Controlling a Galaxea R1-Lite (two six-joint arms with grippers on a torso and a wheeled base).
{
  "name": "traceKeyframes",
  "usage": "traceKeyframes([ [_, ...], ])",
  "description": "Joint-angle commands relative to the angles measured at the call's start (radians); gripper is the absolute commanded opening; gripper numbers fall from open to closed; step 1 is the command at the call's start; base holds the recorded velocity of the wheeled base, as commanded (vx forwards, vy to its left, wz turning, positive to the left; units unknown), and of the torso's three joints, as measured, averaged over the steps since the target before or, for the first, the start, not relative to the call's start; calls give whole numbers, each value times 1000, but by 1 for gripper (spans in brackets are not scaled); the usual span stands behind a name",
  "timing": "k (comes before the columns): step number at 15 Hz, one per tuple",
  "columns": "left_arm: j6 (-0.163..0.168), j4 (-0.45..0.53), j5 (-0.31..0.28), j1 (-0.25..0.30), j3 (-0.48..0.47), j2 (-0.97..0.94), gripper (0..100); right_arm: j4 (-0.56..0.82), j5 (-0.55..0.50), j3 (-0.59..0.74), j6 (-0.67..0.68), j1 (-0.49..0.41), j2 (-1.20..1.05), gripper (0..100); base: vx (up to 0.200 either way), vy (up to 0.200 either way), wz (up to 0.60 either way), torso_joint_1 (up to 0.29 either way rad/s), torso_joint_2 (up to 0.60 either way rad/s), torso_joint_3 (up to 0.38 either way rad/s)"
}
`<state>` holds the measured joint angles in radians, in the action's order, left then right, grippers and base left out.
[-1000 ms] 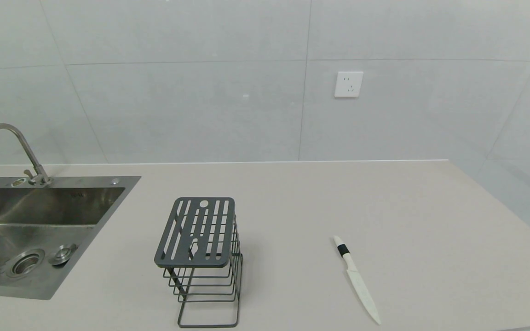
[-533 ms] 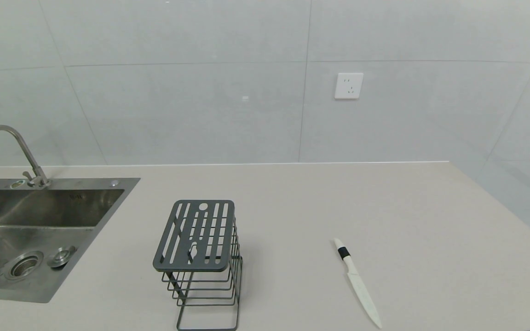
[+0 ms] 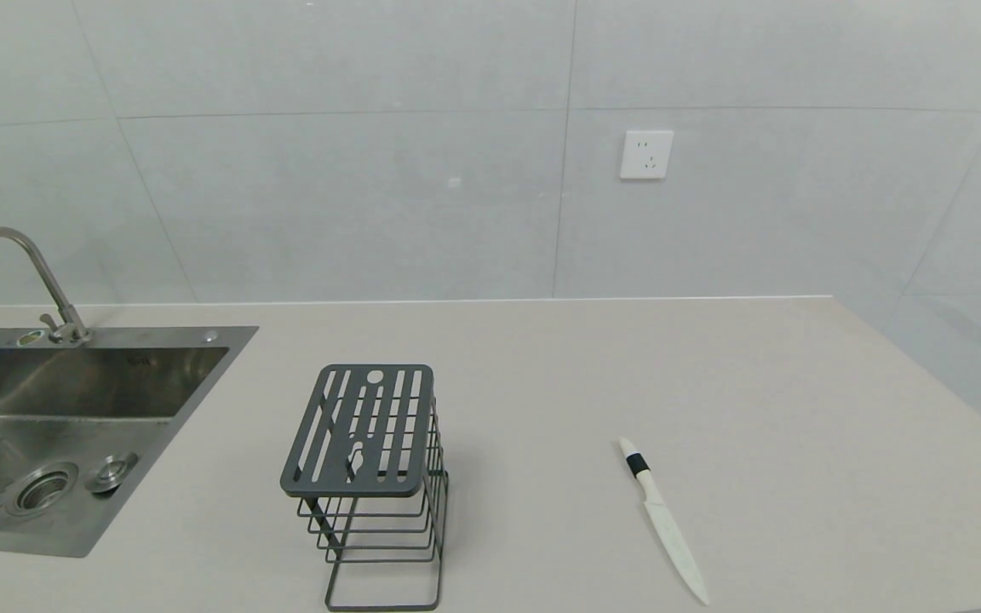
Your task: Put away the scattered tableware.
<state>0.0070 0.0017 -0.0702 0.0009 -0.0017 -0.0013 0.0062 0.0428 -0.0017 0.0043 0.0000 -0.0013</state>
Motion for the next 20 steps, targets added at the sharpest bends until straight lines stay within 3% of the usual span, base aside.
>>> traceKeyframes([
  [1,-1,0,0,1,0,1,100,-2,0,0,2,0,1,100,0,0,0,0,0,0],
  [7,1,-2,-2,1,0,1,100,-5,8,2,-10,0,1,100,0,0,0,0,0,0],
  [10,18,-3,-5,1,2,1,100,-318,54,0,-75,0,1,100,0,0,0,0,0,0],
  [13,22,-3,-5,1,2,1,100,-342,201,-90,-49,8,76,100,0,0,0,0,0,0],
  [14,22,-3,-5,1,2,1,100,-342,201,-90,-49,8,76,100,0,0,0,0,0,0],
  [15,27,-3,-6,1,0,1,100,-348,266,-222,-46,34,284,100,0,0,0,0,0,0],
  [16,25,-3,-6,1,2,1,100,-350,298,-262,-69,64,372,100,0,0,0,0,0,0],
  [20,25,-5,-6,1,2,1,100,-353,365,-285,-127,201,653,100,0,0,0,0,0,0],
])
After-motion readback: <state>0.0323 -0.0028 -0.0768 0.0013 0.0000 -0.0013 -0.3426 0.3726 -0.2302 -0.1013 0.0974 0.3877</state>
